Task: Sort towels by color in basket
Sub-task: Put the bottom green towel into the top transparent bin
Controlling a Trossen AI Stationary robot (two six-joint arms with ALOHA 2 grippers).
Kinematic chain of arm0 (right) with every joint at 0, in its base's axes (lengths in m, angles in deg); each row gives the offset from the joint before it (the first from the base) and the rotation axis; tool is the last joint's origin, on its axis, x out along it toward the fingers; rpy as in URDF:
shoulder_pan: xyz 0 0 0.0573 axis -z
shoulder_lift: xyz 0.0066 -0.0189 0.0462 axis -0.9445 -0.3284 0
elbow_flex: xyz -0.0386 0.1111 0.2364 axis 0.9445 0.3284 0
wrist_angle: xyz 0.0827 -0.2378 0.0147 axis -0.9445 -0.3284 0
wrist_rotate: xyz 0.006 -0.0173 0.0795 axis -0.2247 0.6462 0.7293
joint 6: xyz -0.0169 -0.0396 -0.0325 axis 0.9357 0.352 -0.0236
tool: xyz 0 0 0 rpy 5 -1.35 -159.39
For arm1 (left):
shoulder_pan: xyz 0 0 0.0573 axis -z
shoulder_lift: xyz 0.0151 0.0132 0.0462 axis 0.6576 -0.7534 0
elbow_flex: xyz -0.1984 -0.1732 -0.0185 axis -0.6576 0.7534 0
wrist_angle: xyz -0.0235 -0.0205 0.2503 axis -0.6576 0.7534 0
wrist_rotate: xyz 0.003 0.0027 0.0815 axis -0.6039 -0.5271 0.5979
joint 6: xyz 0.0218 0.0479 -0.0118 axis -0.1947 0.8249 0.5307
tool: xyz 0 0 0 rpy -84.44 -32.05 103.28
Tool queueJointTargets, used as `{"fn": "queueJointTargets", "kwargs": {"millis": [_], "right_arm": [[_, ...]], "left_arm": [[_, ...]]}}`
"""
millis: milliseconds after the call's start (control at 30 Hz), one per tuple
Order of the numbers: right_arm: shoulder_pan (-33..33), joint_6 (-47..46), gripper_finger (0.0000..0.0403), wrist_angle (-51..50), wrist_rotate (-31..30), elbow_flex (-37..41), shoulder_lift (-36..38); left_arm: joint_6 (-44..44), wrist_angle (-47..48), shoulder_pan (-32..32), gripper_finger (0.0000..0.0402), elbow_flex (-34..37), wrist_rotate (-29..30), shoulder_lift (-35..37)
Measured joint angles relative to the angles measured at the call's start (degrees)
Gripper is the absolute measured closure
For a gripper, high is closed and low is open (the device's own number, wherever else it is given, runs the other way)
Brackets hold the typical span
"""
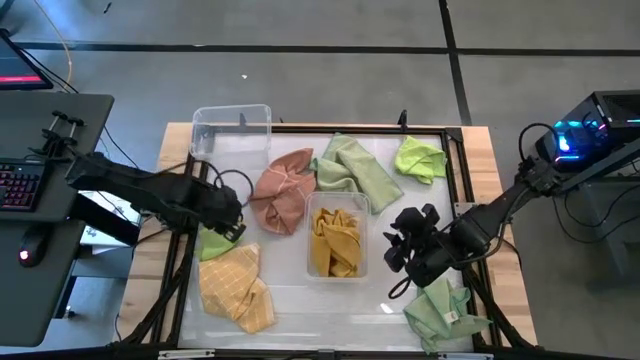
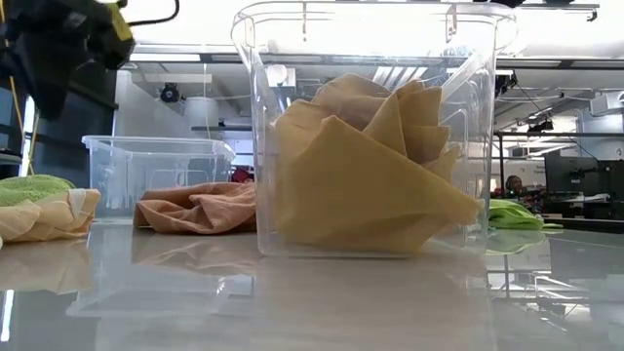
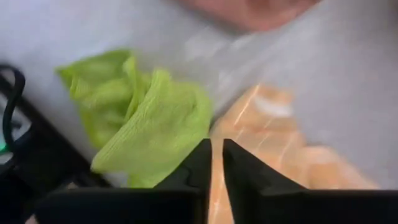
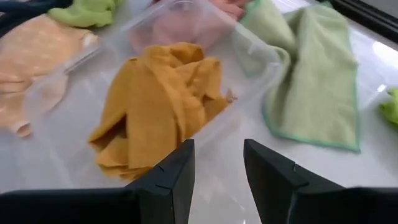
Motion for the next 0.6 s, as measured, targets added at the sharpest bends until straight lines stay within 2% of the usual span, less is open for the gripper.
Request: {"fn": "queueJointTargets", "kwargs": {"millis": [233, 367, 500, 600], "right_arm": [[0.6, 5.3, 0.027, 4.7, -3.7, 0.0, 0.1], [0.9, 10.7, 0.027, 4.8, -2.3, 0.0, 0.1], [1.0, 10.8, 0.027, 4.8, -4.5, 0.0, 0.1], [1.5, 9.8, 0.027, 5.1, -6.4, 0.0, 0.1]], "left_arm": [[-1.1, 0.0, 0.3, 0.0246, 0.4, -1.4, -7.3], [-4.0, -2.2, 0.2, 0.0189, 5.5, -4.8, -9.8], [-2.7, -7.1, -0.6, 0.0172, 11.9, -6.9, -11.9], [-1.5, -12.3, -1.3, 0.0189, 15.2, -5.8, -12.9]]}}
